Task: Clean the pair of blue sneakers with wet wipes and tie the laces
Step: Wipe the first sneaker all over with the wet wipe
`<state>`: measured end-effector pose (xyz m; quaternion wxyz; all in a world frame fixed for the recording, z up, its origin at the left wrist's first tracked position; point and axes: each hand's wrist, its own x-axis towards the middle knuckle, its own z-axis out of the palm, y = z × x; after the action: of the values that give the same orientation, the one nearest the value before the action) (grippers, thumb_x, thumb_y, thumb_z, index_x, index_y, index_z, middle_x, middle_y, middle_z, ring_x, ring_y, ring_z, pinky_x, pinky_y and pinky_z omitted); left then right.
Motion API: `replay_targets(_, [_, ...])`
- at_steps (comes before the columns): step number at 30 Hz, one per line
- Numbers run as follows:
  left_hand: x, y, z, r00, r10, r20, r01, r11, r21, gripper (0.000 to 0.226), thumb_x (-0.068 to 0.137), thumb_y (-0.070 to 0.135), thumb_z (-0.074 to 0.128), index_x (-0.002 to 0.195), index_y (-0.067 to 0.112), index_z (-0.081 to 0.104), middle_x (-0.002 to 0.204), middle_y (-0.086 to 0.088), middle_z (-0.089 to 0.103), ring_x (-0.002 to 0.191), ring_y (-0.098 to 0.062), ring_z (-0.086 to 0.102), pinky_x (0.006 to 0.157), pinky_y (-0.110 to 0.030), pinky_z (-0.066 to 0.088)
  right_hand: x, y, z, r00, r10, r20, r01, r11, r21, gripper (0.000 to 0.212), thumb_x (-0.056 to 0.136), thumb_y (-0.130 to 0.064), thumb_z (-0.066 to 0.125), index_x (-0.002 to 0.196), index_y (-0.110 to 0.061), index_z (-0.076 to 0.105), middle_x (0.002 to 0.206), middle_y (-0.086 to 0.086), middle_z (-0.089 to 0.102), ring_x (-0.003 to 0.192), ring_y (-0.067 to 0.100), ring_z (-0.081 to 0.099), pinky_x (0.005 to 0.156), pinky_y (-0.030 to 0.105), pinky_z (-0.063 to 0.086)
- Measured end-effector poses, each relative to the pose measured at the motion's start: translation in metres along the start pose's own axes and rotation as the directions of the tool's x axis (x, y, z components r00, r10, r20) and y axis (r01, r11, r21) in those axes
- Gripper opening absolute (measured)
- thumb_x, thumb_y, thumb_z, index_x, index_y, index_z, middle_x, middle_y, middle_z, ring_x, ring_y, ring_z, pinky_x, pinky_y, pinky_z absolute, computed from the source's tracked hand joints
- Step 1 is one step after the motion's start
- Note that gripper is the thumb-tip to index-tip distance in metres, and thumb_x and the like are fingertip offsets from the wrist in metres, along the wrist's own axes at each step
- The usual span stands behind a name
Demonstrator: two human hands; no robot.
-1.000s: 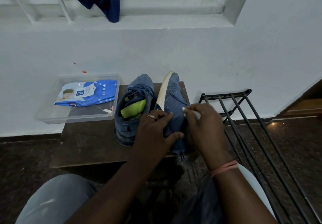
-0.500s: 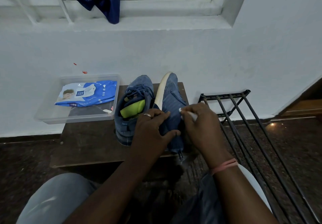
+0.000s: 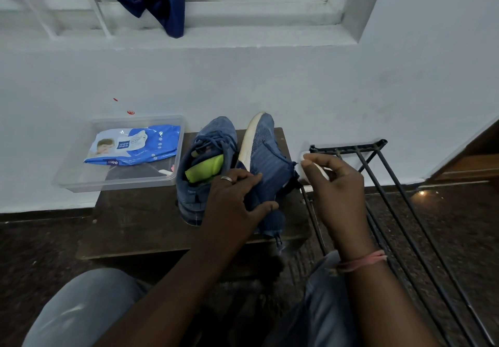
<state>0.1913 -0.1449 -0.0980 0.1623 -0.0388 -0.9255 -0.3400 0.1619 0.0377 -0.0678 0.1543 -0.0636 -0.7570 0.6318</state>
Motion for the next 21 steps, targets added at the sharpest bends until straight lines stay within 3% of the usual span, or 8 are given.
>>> replay_targets(3, [-0.001,0.001,0.001,1.000,0.013,0.005,-0.013,1.000,0.008,0.068,0.071,0.048,0.087,0.129,0.018,0.070,0.122,0.001,0.060,0.115,-0.011,0.045,0.098,-0.022,0.035,0.001,0.001,0.006,0.989,-0.137,0.058,0.146,0.971,-0.190,0.003,0.087,-0.024,0.076,0.084,-0.025,0.076,0.098,-0.007,0.068,0.095,-0.004,0.061,0.088,0.018,0.049])
replay_targets(7, [-0.003,0.000,0.001,1.000,0.007,0.012,-0.007,1.000,-0.001,0.056,0.083,0.044,0.079,0.131,0.017,0.069,0.123,0.001,0.059,0.117,-0.012,0.045,0.100,-0.024,0.038,0.004,0.006,0.020,0.948,-0.254,0.191,0.313,0.843,-0.438,0.004,0.089,-0.012,0.072,0.088,-0.013,0.075,0.104,-0.002,0.057,0.090,0.002,0.055,0.080,-0.001,0.036])
replay_targets(9, [-0.003,0.000,0.001,1.000,0.016,-0.020,-0.017,1.000,-0.027,0.041,0.095,0.031,0.070,0.132,0.013,0.068,0.123,-0.002,0.059,0.116,-0.013,0.048,0.101,-0.024,0.041,0.006,0.005,0.024,0.927,-0.302,0.224,0.374,0.796,-0.475,0.009,0.090,-0.005,0.068,0.096,-0.010,0.074,0.104,0.001,0.060,0.090,0.005,0.054,0.081,-0.002,0.032])
replay_targets(12, [-0.002,-0.002,0.001,0.999,0.018,-0.046,-0.019,1.000,-0.019,0.037,0.098,0.013,0.064,0.135,0.008,0.064,0.126,-0.004,0.057,0.115,-0.009,0.046,0.101,-0.007,0.030,0.003,0.000,0.027,0.904,-0.333,0.268,0.425,0.760,-0.491,0.019,0.090,-0.004,0.065,0.105,-0.014,0.071,0.102,-0.001,0.067,0.093,0.010,0.056,0.079,0.009,0.033])
replay_targets(14, [-0.001,-0.002,0.001,0.999,0.016,-0.043,-0.016,1.000,-0.019,0.037,0.098,0.010,0.062,0.135,0.008,0.063,0.126,-0.005,0.057,0.114,-0.006,0.045,0.100,-0.002,0.026,-0.006,-0.003,0.031,0.883,-0.298,0.363,0.456,0.732,-0.506,0.016,0.092,-0.009,0.063,0.103,-0.017,0.071,0.099,-0.003,0.068,0.090,0.009,0.054,0.076,0.016,0.033])
replay_targets(17, [0.000,-0.001,0.002,0.999,0.023,-0.048,-0.024,0.999,-0.036,0.037,0.098,0.006,0.060,0.135,0.005,0.063,0.126,-0.008,0.058,0.110,0.001,0.039,0.100,0.002,0.024,-0.019,-0.003,0.036,0.818,-0.284,0.500,0.532,0.702,-0.473,0.014,0.091,-0.006,0.062,0.092,-0.015,0.073,0.090,0.002,0.067,0.082,0.009,0.051,0.072,0.015,0.032])
replay_targets(21, [0.001,0.000,0.001,1.000,0.009,-0.023,-0.010,0.998,-0.067,0.039,0.096,0.005,0.063,0.135,0.006,0.064,0.124,-0.003,0.056,0.111,-0.008,0.048,0.097,-0.002,0.029,0.002,0.003,0.030,0.901,-0.251,0.353,0.413,0.742,-0.528,0.013,0.093,-0.009,0.064,0.096,-0.016,0.074,0.094,-0.002,0.062,0.089,0.011,0.053,0.073,0.006,0.032])
